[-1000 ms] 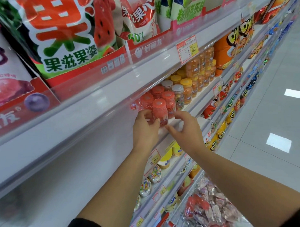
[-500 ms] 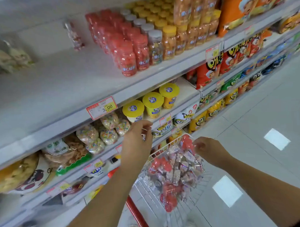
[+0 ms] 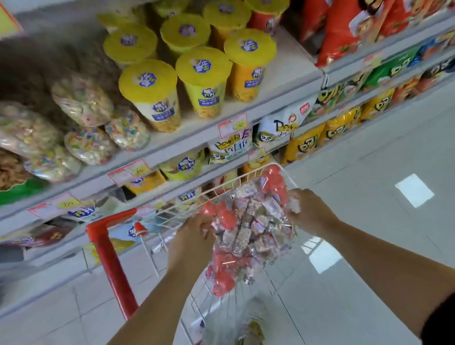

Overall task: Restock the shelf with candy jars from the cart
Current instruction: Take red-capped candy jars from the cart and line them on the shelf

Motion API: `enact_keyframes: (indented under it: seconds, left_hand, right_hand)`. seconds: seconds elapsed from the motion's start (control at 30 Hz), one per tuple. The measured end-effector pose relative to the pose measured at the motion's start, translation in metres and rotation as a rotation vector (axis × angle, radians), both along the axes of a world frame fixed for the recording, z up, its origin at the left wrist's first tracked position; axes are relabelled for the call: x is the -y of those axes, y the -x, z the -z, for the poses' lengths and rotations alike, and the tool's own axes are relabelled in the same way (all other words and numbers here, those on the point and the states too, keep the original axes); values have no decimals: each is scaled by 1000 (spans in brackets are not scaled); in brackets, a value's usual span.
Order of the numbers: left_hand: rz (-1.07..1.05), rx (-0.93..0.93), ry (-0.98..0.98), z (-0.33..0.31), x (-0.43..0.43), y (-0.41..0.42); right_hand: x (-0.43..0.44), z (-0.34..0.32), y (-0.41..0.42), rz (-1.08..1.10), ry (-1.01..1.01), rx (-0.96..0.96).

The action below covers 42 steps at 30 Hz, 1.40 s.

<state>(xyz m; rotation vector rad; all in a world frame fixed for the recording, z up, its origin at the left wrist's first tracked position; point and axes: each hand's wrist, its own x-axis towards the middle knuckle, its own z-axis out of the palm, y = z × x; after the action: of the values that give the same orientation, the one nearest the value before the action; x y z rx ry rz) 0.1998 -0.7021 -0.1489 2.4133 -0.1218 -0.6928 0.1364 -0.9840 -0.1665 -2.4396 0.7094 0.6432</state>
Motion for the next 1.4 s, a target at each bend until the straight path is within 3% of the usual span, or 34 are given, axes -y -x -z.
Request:
enact_keyframes:
  seconds: [0.17,0.3,0.57,0.8,1.07,1.4]
  left_hand:
    - [74,-77,-154,68,12,-9]
    - [245,107,-292,95,17,-17]
    - [431,65,-414,126,35,-29]
    - [425,126,-565,130,45,-27]
    - [266,-129,-563,143,51,-17]
    - [10,-273,-473,149,71,-29]
  right_hand:
    - [7,50,-46,-99,55,98]
    - [6,71,-56,-225,254,54]
    - [-5,68,-27,-293,237,252]
    - [-5,59,11,-113,147,406]
    - [-13,57,15,-59,117,434]
    - [-24,65,20,-58,154,419]
